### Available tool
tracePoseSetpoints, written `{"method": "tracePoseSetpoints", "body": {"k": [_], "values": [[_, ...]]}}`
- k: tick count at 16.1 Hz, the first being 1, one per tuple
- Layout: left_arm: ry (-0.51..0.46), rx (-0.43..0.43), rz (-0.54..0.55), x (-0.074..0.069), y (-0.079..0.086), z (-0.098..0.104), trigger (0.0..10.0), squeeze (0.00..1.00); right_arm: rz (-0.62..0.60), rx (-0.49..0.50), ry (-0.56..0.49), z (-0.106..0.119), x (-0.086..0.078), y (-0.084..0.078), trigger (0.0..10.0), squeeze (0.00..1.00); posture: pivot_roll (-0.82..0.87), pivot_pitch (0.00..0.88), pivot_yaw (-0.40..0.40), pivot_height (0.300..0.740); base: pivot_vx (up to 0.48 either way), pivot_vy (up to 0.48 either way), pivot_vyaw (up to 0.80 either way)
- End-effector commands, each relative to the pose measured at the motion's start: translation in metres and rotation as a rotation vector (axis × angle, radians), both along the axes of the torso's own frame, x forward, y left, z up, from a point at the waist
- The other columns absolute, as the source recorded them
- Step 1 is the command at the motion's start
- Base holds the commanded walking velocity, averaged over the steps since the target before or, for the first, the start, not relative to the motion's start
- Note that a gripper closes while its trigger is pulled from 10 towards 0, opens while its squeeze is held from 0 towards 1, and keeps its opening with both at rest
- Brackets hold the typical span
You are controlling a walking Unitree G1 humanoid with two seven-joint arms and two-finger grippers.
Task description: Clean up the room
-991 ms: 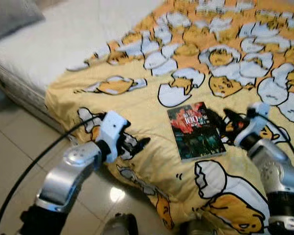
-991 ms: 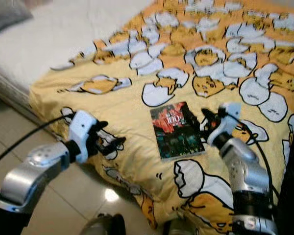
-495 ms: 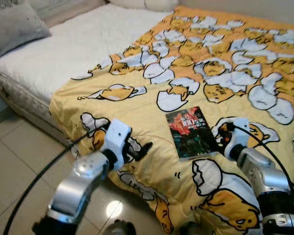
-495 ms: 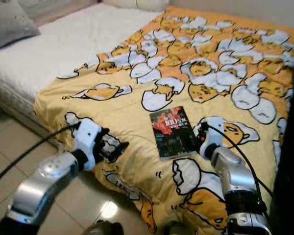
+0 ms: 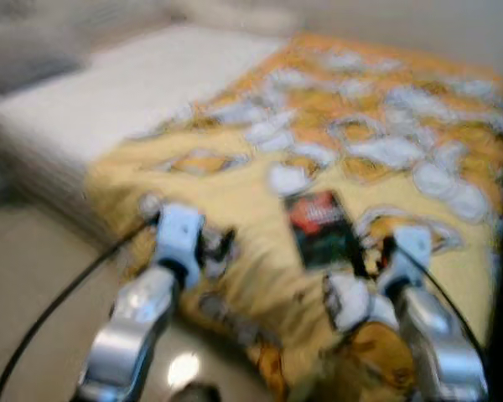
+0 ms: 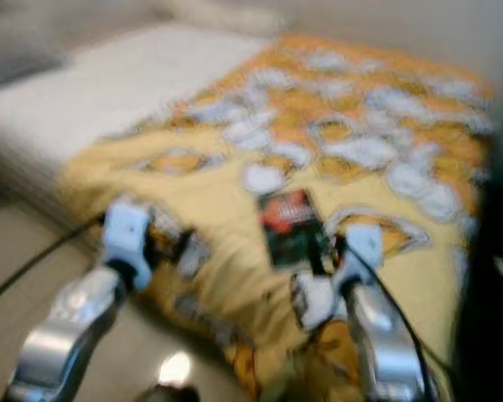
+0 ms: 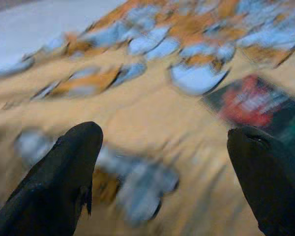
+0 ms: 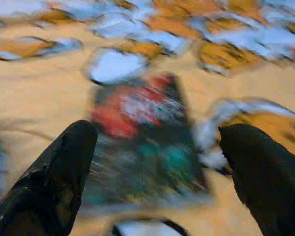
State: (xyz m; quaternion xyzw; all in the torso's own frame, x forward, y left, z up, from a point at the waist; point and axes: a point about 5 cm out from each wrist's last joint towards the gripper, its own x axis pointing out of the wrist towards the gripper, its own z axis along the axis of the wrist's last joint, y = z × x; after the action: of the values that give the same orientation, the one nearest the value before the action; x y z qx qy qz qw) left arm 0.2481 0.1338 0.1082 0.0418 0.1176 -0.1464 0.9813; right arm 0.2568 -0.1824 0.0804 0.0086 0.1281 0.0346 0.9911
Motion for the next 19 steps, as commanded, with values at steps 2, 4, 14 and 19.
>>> {"method": "tracePoseSetpoints", "body": {"k": [2,4,14,19], "values": [[-0.014,-0.005,0.036,0.001,0.004,0.005,10.0,0.00,-0.016,0.016,-0.007,0.006,-0.009,0.010,10.0,0.00,-0.07,0.000,0.024,0.740,0.000,0.000,0.00],[-0.013,-0.001,0.064,0.000,0.009,0.005,10.0,0.00,-0.015,0.009,0.001,0.007,-0.015,0.015,10.0,0.00,-0.06,0.000,0.017,0.740,0.000,0.000,0.00],[-0.046,0.021,0.080,0.000,0.016,0.005,10.0,0.00,-0.079,-0.124,0.057,0.002,-0.010,0.011,10.0,0.00,-0.05,0.000,0.008,0.740,0.000,0.000,0.00],[-0.067,0.003,0.062,0.005,0.015,0.010,10.0,0.00,-0.058,-0.022,0.060,0.001,-0.006,0.014,10.0,0.00,-0.05,0.000,0.017,0.740,0.049,0.000,0.00]]}}
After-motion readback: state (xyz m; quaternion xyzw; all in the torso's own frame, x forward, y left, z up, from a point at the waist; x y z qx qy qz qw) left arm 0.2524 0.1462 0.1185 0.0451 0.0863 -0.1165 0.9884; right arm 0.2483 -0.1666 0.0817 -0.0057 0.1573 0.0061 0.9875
